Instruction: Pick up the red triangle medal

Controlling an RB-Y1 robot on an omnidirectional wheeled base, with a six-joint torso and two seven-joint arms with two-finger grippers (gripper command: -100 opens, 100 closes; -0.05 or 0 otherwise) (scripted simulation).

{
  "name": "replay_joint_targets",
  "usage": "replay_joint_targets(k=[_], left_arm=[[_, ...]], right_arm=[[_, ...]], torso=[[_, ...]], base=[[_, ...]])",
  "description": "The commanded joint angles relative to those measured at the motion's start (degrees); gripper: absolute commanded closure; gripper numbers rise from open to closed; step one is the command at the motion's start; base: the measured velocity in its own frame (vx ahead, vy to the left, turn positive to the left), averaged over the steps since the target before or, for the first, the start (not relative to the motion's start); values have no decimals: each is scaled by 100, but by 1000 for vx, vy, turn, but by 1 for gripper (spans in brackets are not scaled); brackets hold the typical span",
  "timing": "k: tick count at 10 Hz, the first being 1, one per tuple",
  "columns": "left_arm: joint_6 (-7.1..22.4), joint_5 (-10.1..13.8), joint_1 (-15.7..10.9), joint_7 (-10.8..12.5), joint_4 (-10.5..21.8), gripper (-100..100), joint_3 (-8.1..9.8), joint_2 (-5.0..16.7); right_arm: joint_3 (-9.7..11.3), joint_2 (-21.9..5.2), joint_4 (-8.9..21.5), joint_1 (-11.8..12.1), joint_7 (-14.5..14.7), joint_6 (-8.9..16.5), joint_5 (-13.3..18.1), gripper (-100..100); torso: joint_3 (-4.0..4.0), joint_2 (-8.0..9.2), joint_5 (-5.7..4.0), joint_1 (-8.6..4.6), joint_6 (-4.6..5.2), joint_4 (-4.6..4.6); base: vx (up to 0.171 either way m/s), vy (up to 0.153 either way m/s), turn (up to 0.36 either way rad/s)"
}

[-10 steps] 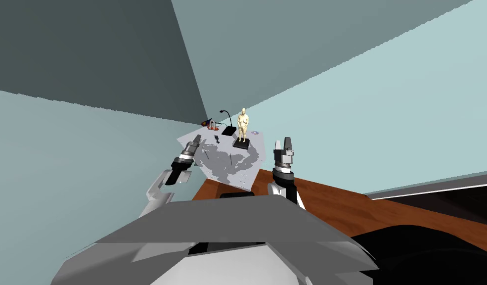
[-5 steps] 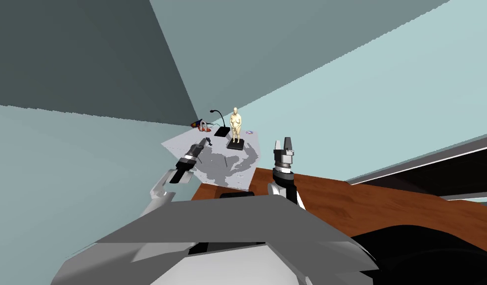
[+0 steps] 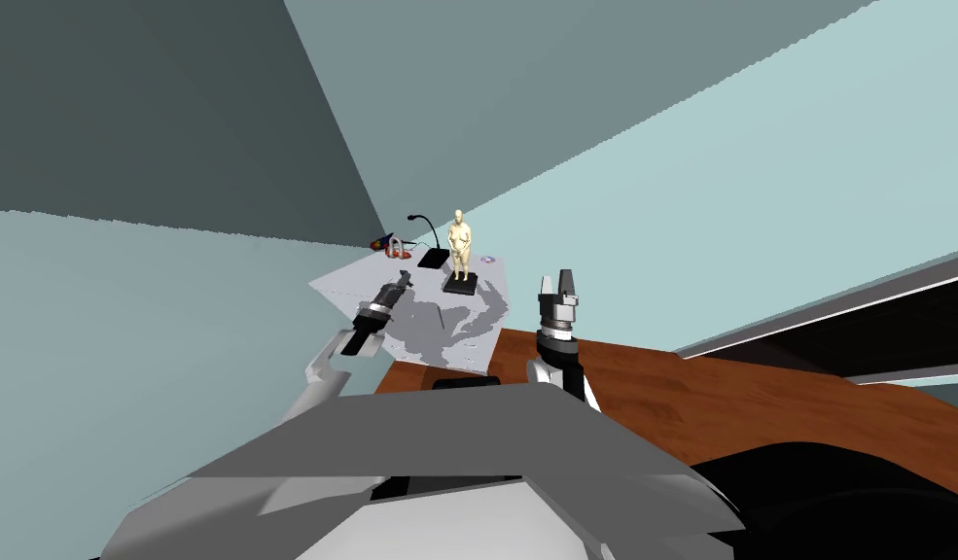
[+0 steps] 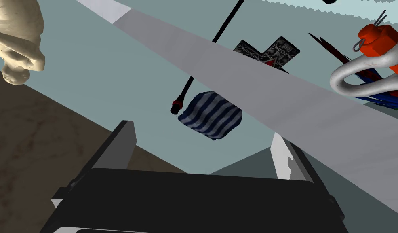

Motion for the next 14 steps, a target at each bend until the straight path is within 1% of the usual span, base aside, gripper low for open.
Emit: replay_joint_targets(k=[1, 2, 3, 4, 5, 6, 7, 8, 9, 10, 11, 12, 13, 14], left_arm=[[-28, 10, -75, 1, 162, -100, -12, 10], [-199, 82, -339, 16, 384, -100, -98, 94], [-199, 82, -447, 16, 549, -100, -98, 94], [-199, 82, -447, 16, 661, -100, -98, 94], [-370, 154, -730, 30, 868, -100, -184, 178], [-370, 154, -818, 30, 1095, -100, -184, 178], [-370, 154, -818, 30, 1160, -100, -184, 178], [-541, 225, -1094, 44, 1399, -100, -269, 262], [-541, 225, -1190, 44, 1573, -100, -269, 262], [-541, 225, -1190, 44, 1659, -100, -269, 262], [-712, 297, -1437, 58, 1855, -100, -355, 346], [-712, 297, -1562, 58, 2019, -100, -355, 346], [-712, 297, -1562, 58, 2158, -100, -355, 346], [-883, 369, -1810, 72, 2329, -100, -441, 430]], right_arm=[[0, 0, 0, 0, 0, 0, 0, 0], [0, 0, 0, 0, 0, 0, 0, 0], [0, 0, 0, 0, 0, 0, 0, 0], [0, 0, 0, 0, 0, 0, 0, 0], [0, 0, 0, 0, 0, 0, 0, 0], [0, 0, 0, 0, 0, 0, 0, 0], [0, 0, 0, 0, 0, 0, 0, 0], [0, 0, 0, 0, 0, 0, 0, 0], [0, 0, 0, 0, 0, 0, 0, 0], [0, 0, 0, 0, 0, 0, 0, 0], [0, 0, 0, 0, 0, 0, 0, 0], [0, 0, 0, 0, 0, 0, 0, 0], [0, 0, 0, 0, 0, 0, 0, 0], [0, 0, 0, 0, 0, 0, 0, 0]], torso=[[0, 0, 0, 0, 0, 0], [-1, -2, 0, 3, 0, 0], [0, 0, 0, 0, -1, 0], [0, 0, 0, -1, 0, 0], [-2, -4, 1, 5, 0, -1], [-1, -1, 0, 2, -1, 0], [0, 0, 0, 2, -1, 0], [-2, -3, 1, 6, 0, -1], [-1, -2, 0, 4, -2, 0], [0, -1, 0, 2, -1, 0], [-1, -2, 1, 4, 0, -1], [1, 2, 0, 1, -2, 1], [2, 2, -1, -1, 0, 1], [-1, -2, 1, 5, 0, -1]], base=[[-15, -26, -11], [-29, -38, 94], [-27, -41, 69], [-11, -20, -6], [-26, -31, 78], [-28, -34, 70], [-12, -18, 5], [-21, -27, 103], [-25, -35, 53], [-16, -24, -10], [-34, -35, 100], [-34, -42, 57], [-14, -20, -7], [-33, -25, 91]])
